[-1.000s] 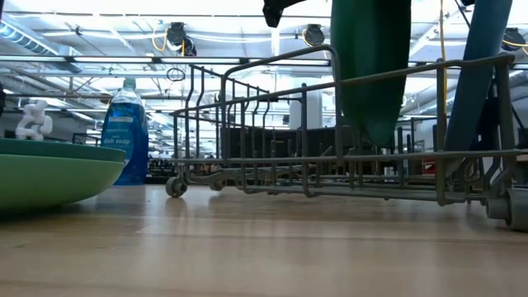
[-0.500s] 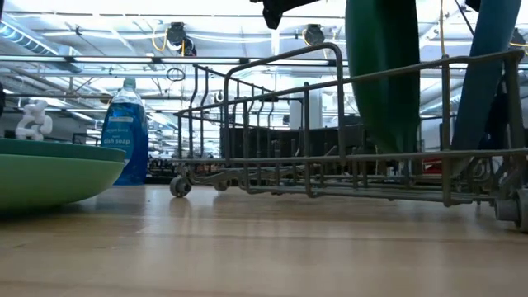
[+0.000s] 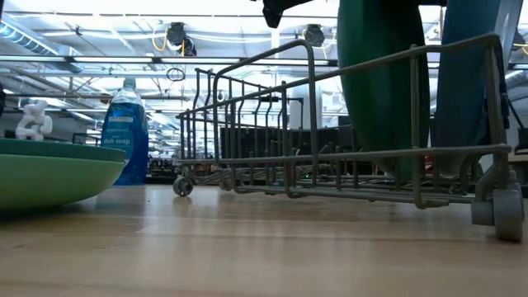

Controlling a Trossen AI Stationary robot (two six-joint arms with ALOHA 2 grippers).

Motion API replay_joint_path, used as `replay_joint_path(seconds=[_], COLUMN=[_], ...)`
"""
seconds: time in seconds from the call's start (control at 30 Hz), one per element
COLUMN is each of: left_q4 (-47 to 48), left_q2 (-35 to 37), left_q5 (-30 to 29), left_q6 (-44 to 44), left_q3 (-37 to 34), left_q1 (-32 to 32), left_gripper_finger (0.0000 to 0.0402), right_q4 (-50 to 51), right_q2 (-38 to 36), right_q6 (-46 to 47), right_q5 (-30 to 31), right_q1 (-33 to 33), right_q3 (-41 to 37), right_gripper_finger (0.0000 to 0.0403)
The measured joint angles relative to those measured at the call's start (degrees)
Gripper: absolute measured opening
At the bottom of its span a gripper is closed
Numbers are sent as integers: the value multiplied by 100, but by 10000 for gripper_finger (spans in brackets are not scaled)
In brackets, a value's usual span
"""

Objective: Sort dishes
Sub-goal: Put the dark green plate into the dish rack

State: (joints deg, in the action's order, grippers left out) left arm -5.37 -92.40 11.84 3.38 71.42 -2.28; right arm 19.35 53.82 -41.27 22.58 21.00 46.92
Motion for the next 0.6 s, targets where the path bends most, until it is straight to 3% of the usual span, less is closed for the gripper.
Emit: replay_joint_path(seconds=[0.4,0.6], left_q4=[40,53], left_q2=[0,0], left_q5=[-2,-2], left_q6=[0,2], left_q3=[0,0], left_q1=[0,0], left_gripper_finger=[150,150], right_q4=[-122,-398], right_q2=[28,-55], right_q6=[-31,-265], right_q5=[3,3], right_q1=[-7,27], right_q3=[-17,-17], right_gripper_finger=[191,233])
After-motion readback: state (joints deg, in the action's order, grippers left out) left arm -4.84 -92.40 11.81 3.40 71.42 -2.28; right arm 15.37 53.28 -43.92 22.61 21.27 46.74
